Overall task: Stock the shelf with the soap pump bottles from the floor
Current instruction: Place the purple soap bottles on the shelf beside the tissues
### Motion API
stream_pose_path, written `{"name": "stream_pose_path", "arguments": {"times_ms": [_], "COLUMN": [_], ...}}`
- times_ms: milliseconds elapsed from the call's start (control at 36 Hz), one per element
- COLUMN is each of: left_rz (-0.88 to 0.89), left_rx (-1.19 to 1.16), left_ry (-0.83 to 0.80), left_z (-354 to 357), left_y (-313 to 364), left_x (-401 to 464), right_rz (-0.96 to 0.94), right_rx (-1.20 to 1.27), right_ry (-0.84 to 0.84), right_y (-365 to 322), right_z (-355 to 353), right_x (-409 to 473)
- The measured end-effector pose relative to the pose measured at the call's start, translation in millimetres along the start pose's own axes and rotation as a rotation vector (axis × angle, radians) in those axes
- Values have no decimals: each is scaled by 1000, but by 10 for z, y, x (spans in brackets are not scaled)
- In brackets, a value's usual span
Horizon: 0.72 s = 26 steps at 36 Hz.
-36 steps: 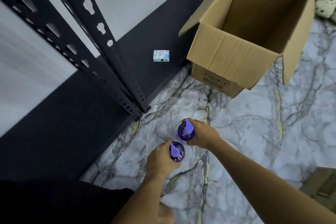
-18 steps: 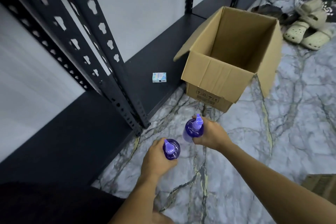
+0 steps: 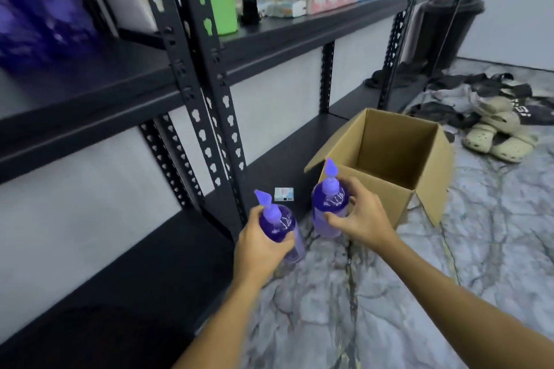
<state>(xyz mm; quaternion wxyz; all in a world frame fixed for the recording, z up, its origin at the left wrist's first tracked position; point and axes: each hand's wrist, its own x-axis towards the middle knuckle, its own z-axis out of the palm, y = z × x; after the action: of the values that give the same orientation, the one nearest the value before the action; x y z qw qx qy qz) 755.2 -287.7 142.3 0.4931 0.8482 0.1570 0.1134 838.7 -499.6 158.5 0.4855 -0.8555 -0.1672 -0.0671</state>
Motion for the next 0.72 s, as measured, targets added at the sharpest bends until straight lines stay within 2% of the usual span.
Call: {"name": "stream_pose_path", "arguments": {"times_ms": [389,528,722], "left_rz": [407,508,557], "left_rx": [-248,-227,-148], "left_ry": [295,404,538], "left_z": [-1379,-1958,-2800], "left_y": [1529,1984,2347], "left_x": [-48,-54,-3], "right_rz": [-328,-417,-470], "right_rx": [257,339,418], "right_ry": [194,227,232], "right_y": [-1866,-2615,-3488], "right_z": [-398,-445,-358], "right_x": [562,731,977]}}
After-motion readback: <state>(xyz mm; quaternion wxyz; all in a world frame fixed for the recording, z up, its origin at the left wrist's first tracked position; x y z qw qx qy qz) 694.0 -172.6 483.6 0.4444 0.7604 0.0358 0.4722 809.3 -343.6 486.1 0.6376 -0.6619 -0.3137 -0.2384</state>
